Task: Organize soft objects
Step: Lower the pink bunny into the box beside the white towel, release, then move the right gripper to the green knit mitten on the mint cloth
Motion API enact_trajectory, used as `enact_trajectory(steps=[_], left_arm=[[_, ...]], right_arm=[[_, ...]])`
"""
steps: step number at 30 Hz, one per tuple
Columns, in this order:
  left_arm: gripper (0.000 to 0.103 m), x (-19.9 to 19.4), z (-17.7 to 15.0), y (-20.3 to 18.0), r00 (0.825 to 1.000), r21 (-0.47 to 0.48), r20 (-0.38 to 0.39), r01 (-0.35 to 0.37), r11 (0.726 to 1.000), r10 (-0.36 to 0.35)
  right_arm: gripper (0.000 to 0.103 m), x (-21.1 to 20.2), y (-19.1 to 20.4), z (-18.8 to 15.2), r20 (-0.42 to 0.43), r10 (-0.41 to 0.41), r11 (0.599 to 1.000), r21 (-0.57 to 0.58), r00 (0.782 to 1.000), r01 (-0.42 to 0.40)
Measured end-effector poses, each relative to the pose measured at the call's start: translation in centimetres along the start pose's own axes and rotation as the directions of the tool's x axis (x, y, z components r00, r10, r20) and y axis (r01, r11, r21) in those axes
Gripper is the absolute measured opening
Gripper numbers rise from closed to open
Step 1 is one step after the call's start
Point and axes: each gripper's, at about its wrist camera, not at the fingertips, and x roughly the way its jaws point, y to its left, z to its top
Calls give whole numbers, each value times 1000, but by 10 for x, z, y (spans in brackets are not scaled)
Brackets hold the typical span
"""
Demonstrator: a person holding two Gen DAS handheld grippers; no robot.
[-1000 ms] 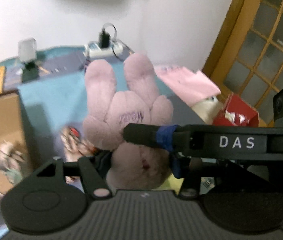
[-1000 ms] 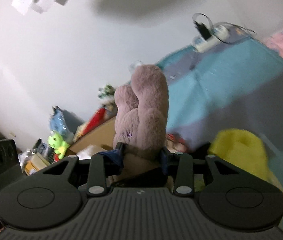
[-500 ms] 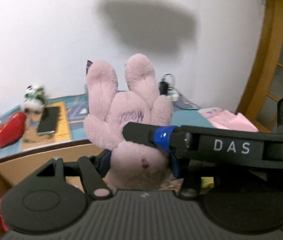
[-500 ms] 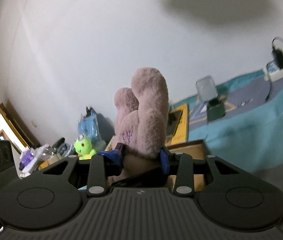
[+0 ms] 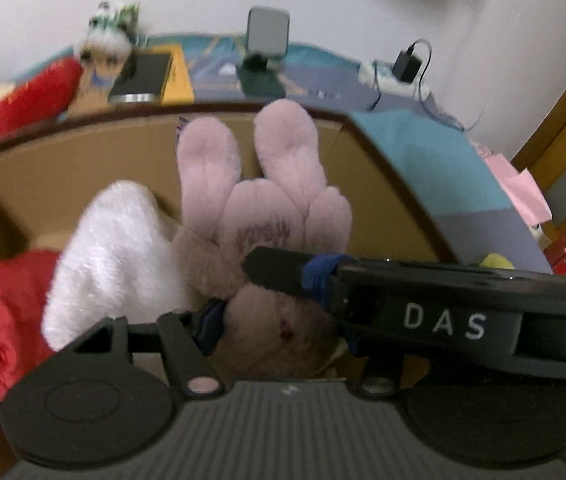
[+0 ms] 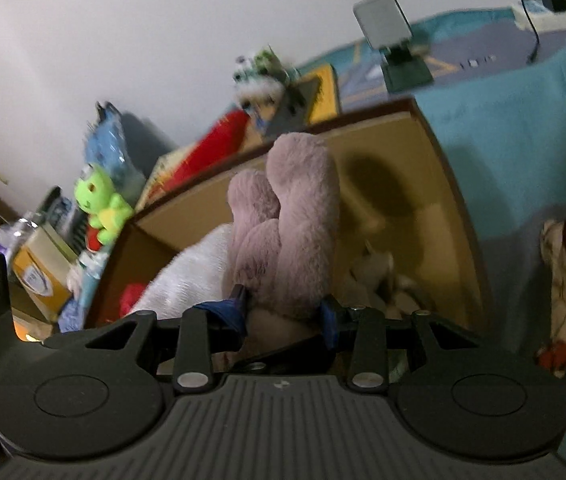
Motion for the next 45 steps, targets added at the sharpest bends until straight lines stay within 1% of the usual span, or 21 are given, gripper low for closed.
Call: enact_trajectory(steps=[3, 5, 7, 9, 11, 17, 20, 24, 31, 41, 45], left_arm=[[56, 3, -4, 4, 1000, 0, -14, 3, 1000, -3], [61, 2, -5, 6, 1000, 6, -21, -7, 1000, 7], [69, 1, -6, 8, 1000, 1, -24, -19, 1000, 19], [70, -2, -7, 10, 999, -11, -23, -27, 1000, 26], [70, -5, -6, 12, 999, -17, -18, -47, 999, 47], [70, -13, -7, 5, 991, -10, -15, -132, 991, 131], [70, -19, -8, 0, 985, -9, -7, -170, 985, 170], [70, -28, -9, -7, 972, -14, 7, -236, 972, 236], [71, -47, -18, -24, 946, -30, 28, -323, 946, 324], [75, -68, -38, -59, 909, -52, 62, -409, 911, 411], [78, -73, -48, -71, 898, -71, 58, -432, 899, 436]], right_arm=[[23, 3, 3, -2, -21, -22, 1000, 4, 1000, 23], [23, 3, 4, -1, -35, -43, 999, -2, 998, 43], [23, 3, 6, -1, -46, -64, 998, -20, 997, 63], [23, -1, 8, -2, -34, -78, 997, -30, 996, 77], [22, -8, 7, -1, -2, -79, 996, -29, 997, 79], [21, -24, 1, 4, 38, -55, 998, 11, 998, 54], [21, -30, 1, 2, 46, -51, 999, 1, 998, 51], [21, -40, 1, -1, 53, -33, 999, -9, 998, 33], [21, -61, -1, -7, 62, 19, 1000, -23, 998, -18], [21, -91, -5, -22, 50, 90, 994, -60, 995, -87], [21, -101, -10, -30, 35, 106, 992, -74, 994, -104]])
